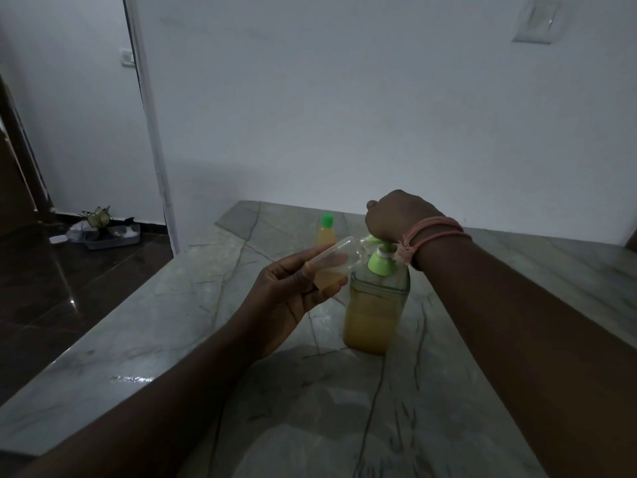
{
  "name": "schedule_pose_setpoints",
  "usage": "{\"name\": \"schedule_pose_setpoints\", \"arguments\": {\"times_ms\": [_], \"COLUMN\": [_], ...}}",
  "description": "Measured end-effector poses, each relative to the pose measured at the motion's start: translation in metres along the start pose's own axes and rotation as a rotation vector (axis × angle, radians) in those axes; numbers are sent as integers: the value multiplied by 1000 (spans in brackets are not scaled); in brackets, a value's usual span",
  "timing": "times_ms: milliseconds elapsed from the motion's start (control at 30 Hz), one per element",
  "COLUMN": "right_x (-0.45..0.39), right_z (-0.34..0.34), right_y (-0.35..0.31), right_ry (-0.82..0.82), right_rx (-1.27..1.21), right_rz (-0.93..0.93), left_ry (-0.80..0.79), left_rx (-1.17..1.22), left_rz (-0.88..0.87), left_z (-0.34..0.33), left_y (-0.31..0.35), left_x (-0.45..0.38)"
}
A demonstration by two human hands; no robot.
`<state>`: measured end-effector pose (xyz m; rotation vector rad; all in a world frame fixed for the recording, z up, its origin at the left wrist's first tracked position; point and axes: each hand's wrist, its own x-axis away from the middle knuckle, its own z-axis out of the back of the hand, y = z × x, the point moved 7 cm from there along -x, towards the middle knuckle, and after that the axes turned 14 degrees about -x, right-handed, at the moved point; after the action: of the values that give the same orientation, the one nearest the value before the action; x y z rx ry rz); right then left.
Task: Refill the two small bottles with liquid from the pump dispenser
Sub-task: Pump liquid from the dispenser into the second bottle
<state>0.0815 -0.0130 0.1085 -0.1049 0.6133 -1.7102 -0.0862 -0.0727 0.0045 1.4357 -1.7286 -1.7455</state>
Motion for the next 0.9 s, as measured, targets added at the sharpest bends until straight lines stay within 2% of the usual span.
{"name": "schedule_pose_setpoints", "arguments": {"times_ms": [67, 167, 333, 433, 533, 633, 733, 800, 900], "right_x": [1, -3, -1, 3, 1, -1, 1, 4, 6], "right_z": [5, -7, -9, -1, -2, -12, -7, -2, 9], "right_y": [3, 9, 6, 3, 10, 13, 13, 8, 1], "right_ry": [67, 20, -43, 7, 70, -6, 18, 21, 109], "right_rx": [-100, -195, -134, -88, -183, -184, -211, -141, -116], "right_rz": [-15, -42, -49, -30, -83, -93, -123, -81, -15], "left_ry": [2, -8, 5, 4, 0, -6, 1, 4, 7], "left_rx": [-4, -5, -5, -6, -7, -20, -19, -23, -19], "left_rz": [-2, -4, -2, -1, -8, -2, 1, 1, 0], "left_z": [1, 3, 4, 2, 3, 3, 3, 2, 1], "left_y": [0, -2, -3, -1, -2, -2, -2, -2, -2], "left_x": [-1, -1, 0, 0, 0, -1, 0, 0, 0]}}
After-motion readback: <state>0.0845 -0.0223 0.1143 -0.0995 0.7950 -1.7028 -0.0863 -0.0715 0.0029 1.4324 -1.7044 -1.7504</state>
